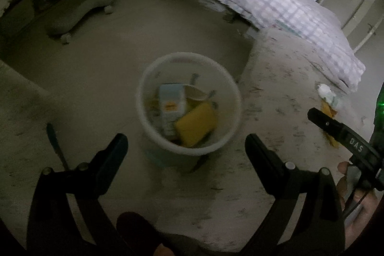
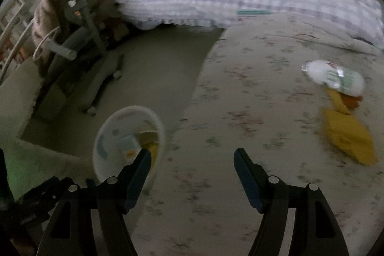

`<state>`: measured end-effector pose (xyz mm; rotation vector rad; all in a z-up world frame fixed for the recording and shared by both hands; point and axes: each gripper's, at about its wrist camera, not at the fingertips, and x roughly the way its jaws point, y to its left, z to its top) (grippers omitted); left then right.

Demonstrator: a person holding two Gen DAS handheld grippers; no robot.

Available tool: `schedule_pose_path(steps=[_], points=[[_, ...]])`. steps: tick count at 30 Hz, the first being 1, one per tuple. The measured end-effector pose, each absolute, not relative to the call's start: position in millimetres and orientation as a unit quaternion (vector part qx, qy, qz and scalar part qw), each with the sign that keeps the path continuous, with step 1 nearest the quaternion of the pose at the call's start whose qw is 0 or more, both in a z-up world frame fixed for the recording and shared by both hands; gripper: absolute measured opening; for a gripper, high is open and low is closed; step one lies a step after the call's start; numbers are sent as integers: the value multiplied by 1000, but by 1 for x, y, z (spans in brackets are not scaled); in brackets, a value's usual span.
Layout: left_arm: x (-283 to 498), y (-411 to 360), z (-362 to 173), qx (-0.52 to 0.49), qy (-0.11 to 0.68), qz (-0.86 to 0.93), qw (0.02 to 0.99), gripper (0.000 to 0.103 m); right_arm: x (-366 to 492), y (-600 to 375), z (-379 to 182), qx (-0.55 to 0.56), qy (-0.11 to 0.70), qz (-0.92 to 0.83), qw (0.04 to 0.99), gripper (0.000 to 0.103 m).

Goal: Collect trash
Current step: 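Reach the right tool to the yellow snack packet and grasp it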

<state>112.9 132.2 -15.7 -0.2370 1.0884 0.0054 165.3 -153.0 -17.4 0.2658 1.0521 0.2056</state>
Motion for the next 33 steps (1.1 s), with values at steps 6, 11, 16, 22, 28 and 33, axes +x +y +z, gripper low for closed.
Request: schedule_pose_path(steps=[6, 11, 16, 22, 28, 33], points=[[121, 95, -12, -102, 516, -23, 850, 98, 167, -206, -19, 139, 508, 55, 848, 73], [128, 70, -12, -98, 520, -39, 848, 98, 173, -242, -26, 115, 525, 39, 842, 73], [133, 48, -15, -88, 524, -47, 846, 98, 180, -282, -39, 91, 536, 25, 839, 73], [137, 32, -19, -78, 530, -50, 843, 98, 189, -329, -53, 87, 533, 13, 841, 73], [141, 21, -26, -67, 537, -47, 840, 98, 192, -353, -71, 129, 541, 40, 830, 73], [142, 12, -30, -65, 543, -50, 835, 98, 188, -345, -77, 129, 555, 63, 820, 73]])
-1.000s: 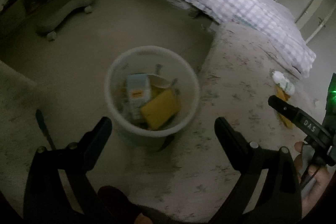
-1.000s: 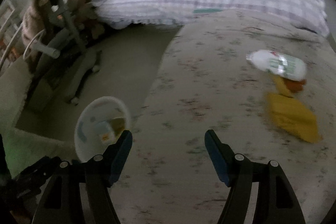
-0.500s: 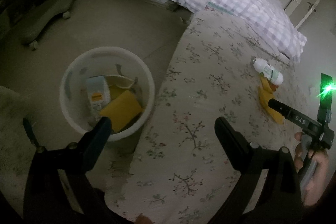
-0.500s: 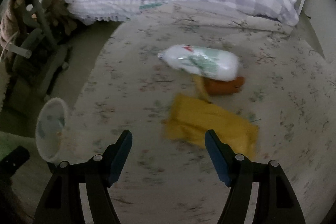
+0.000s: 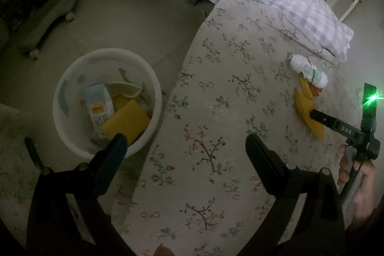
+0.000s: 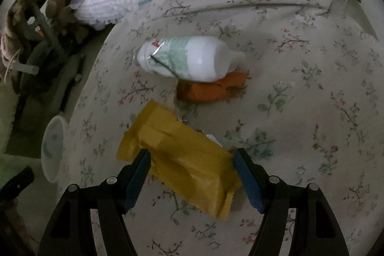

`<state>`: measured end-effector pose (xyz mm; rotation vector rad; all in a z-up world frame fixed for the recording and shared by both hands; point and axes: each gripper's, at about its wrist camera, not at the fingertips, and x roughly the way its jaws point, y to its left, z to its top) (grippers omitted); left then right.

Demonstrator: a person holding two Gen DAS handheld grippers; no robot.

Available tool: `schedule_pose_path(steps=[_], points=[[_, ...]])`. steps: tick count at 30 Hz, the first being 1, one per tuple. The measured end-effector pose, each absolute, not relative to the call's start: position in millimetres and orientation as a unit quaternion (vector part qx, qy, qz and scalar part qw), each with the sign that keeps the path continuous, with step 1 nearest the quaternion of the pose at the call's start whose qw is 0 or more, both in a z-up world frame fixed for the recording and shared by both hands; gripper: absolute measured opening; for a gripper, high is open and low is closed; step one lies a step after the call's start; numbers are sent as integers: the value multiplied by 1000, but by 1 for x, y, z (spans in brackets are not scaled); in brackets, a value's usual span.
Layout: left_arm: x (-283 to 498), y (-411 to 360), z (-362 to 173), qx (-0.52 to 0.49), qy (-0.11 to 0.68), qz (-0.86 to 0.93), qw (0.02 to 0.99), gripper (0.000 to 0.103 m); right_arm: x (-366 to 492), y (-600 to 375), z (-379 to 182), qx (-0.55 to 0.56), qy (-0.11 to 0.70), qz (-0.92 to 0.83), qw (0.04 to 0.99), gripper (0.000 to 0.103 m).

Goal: Collect trash
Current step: 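Reach the right tool to the yellow snack packet and grasp it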

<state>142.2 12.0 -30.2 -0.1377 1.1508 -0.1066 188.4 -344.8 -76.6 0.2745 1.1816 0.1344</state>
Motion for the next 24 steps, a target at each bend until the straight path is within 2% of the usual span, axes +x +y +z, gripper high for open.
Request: schedule_pose_path(steps=[5, 8, 12, 18, 24], points=[[141, 3, -31, -58, 545, -57, 835, 98, 180, -317, -79, 55, 570, 79, 816, 72], [139, -1, -31, -55, 545, -61, 834, 98, 172, -297, -80, -17, 573, 65, 817, 60], [136, -6, -29, -53, 544, -67, 835, 98, 167, -296, -71, -6, 570, 66, 819, 37], [132, -10, -24, -47, 536, -76, 839, 98, 149, -311, -37, 61, 539, 97, 835, 30], [132, -15, -24, -43, 536, -77, 840, 98, 127, -329, 5, 118, 486, 120, 857, 29]])
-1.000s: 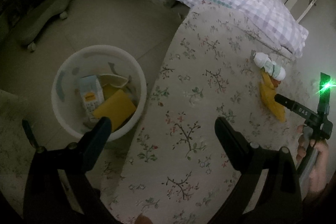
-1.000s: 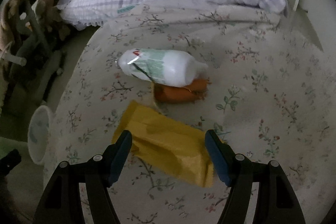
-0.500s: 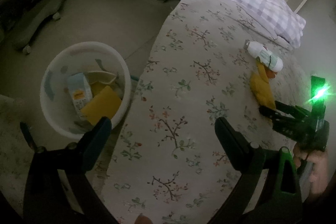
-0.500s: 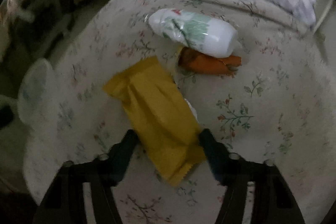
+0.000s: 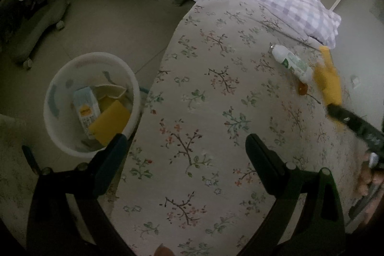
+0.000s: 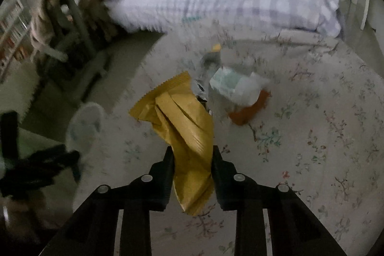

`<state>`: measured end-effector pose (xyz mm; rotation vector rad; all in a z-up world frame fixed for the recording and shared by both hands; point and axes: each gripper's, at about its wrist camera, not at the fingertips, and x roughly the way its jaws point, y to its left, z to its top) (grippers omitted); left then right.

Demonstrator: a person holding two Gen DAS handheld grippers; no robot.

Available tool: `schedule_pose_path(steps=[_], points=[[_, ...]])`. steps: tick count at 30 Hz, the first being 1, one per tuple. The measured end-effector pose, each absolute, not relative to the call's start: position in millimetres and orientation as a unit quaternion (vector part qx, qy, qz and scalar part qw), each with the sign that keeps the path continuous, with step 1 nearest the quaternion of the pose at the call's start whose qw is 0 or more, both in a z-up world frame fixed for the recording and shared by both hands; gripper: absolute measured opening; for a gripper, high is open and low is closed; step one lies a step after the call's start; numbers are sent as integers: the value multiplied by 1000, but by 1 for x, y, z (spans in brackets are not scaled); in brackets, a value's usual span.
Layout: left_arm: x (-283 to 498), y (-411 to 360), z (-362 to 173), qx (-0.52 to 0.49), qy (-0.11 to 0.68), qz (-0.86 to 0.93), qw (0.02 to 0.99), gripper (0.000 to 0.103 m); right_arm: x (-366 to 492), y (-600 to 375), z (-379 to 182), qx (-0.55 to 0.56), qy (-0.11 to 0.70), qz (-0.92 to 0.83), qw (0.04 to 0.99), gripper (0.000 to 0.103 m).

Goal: Collect trash
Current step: 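Grasp the orange item with the left tool while the right tool holds the yellow packet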

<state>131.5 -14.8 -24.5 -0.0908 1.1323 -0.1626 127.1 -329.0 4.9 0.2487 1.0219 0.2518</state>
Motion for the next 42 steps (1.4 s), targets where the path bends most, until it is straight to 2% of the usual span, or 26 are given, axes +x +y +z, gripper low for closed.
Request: schedule_pose_path(steps=[5, 11, 17, 22, 24, 28, 31, 32, 34, 36, 42], points=[[130, -28, -23, -44, 532, -90, 841, 98, 117, -367, 24, 150, 460, 74, 872, 29], [132, -63, -23, -60, 529, -102, 840, 98, 112, -421, 20, 202, 464, -3, 863, 29], [148, -133, -33, -64, 522, -153, 836, 98, 113, -455, 11, 218, 475, -43, 852, 29], [170, -191, -49, -71, 521, -213, 823, 84, 112, -472, 4, 237, 482, -50, 842, 29], [179, -216, -59, -58, 523, -233, 817, 75, 111, -479, 1, 241, 484, -52, 840, 29], [192, -247, -70, -28, 521, -233, 821, 67, 108, -487, -2, 247, 486, -58, 837, 29], [199, -256, -79, -30, 527, -237, 815, 49, 106, -491, -4, 250, 487, -59, 835, 29], [199, -258, -81, -25, 528, -238, 815, 39, 106, -492, -4, 250, 488, -58, 835, 29], [196, -258, -79, -16, 520, -245, 818, 30, 106, -493, -4, 250, 488, -58, 835, 29], [194, -254, -78, -20, 522, -257, 813, 12, 106, -492, -3, 249, 487, -59, 835, 29], [178, -216, -62, -30, 524, -263, 810, 11, 104, -481, 4, 239, 485, -59, 839, 29]])
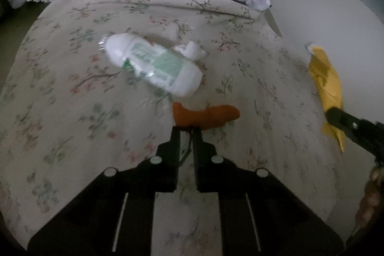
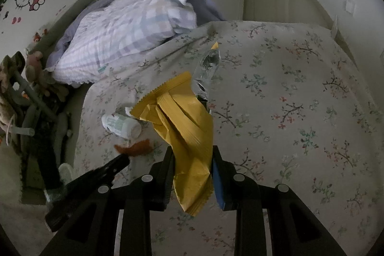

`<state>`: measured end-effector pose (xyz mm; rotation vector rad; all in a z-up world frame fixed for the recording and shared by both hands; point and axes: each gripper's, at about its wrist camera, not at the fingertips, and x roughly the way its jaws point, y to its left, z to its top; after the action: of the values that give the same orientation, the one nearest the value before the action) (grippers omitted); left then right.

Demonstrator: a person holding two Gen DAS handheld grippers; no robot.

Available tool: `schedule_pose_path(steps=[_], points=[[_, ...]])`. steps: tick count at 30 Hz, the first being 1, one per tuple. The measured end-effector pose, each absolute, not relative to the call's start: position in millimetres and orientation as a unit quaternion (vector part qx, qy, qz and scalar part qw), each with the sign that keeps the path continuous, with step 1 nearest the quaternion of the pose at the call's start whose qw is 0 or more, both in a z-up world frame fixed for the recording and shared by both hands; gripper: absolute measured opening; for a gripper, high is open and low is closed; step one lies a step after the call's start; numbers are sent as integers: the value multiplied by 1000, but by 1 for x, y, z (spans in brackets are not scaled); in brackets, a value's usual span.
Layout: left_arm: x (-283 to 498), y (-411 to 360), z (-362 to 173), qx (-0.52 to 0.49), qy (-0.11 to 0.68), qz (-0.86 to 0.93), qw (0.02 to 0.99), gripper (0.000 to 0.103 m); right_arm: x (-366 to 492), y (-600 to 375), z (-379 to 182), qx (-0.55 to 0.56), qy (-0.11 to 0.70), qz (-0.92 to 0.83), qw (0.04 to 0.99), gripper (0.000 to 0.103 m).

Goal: Collect trash
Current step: 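Grasp the orange item with the left tool while the right tool holds the yellow packet, then carry both tools over the wastebasket and open them to drop orange item and packet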

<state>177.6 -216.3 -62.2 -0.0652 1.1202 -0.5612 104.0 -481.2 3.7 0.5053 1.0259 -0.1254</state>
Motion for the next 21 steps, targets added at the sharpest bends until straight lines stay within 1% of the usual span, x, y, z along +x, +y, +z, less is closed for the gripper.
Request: schedule_pose_path(steps=[10, 21], points=[[153, -130, -28, -71, 515, -229, 823, 11, 108, -442, 15, 218, 486, -46, 845, 29], [143, -8, -10, -128, 491, -156, 848, 11, 132, -347, 16, 187, 497, 10, 848, 29]])
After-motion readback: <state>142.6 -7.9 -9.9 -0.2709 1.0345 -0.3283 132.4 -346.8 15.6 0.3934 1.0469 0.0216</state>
